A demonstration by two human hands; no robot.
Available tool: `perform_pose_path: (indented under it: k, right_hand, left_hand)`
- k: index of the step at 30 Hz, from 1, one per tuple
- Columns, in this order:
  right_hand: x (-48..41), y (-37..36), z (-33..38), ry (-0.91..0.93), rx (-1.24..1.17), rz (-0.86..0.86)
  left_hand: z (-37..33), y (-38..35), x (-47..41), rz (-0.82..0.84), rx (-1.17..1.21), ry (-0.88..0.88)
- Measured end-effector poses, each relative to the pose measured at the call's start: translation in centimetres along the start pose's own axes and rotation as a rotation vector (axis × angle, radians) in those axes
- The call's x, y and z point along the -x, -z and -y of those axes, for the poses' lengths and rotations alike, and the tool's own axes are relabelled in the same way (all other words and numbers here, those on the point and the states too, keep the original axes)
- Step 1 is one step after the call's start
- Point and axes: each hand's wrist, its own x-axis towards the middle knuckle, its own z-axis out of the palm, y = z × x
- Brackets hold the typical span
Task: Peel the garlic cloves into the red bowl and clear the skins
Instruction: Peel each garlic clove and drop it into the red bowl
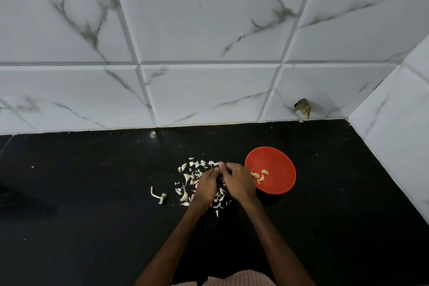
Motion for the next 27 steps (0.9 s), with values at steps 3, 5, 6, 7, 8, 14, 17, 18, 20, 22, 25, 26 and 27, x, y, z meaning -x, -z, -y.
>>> perform_pose_path:
  k: [3,5,6,7,8,14,17,18,20,22,25,26,27]
  right_hand:
    - [0.1,-0.1,0.2,0.014,-0.029,0.002]
    - [0.1,-0.3,0.2,0.017,-0.114,0.006]
    - [0.2,-0.5,0.2,0.010,-0.170,0.012]
    - [0.3,-0.6,0.3,-0.001,-0.222,0.013]
    - [0.3,-0.6,0.4,-0.013,-0.270,0.006]
    - [0.0,-0.7,0.8,-0.232,-0.596,-0.008]
    - [-0.2,-0.1,0.9,-0.113,-0.425,-0.085]
    - [-0.2,0.0,0.9,-0.034,-0.317,-0.130]
    - [0.1,0.2,0.9,0.133,-0.168,-0.228]
    - [0.5,0.4,1.0,0.323,-0.008,-0.324]
    - [0.4,0.8,0.7,0.565,0.229,-0.406]
    - [0.4,0.8,0.6,0.559,0.231,-0.416]
    - [0.4,0.8,0.6,0.499,0.174,-0.404]
  left_hand:
    - [-0.7,-0.4,0.3,-0.007,0.005,0.019]
    - [-1.1,-0.7,0.4,-0.044,-0.039,0.011]
    - [-1.1,-0.8,0.4,-0.071,-0.061,-0.009]
    - [-1.2,-0.9,0.4,-0.091,-0.063,-0.027]
    - [-1.3,-1.0,0.4,-0.097,-0.059,-0.036]
    - [-1.6,-0.9,0.6,-0.023,-0.068,-0.128]
    - [-1.8,-0.2,0.5,0.013,-0.223,-0.161]
    - [-1.9,-0.2,0.5,0.005,-0.210,-0.144]
    - [-2.2,-0.6,0.4,-0.059,-0.144,-0.095]
    - [-2.5,-1.3,0.6,-0.114,-0.038,-0.028]
    - [-2.9,-1.6,0.9,-0.118,0.149,0.028]
    - [-2.9,-1.5,0.9,-0.104,0.168,0.026]
    - [-2.9,-1.4,1.0,-0.076,0.168,0.018]
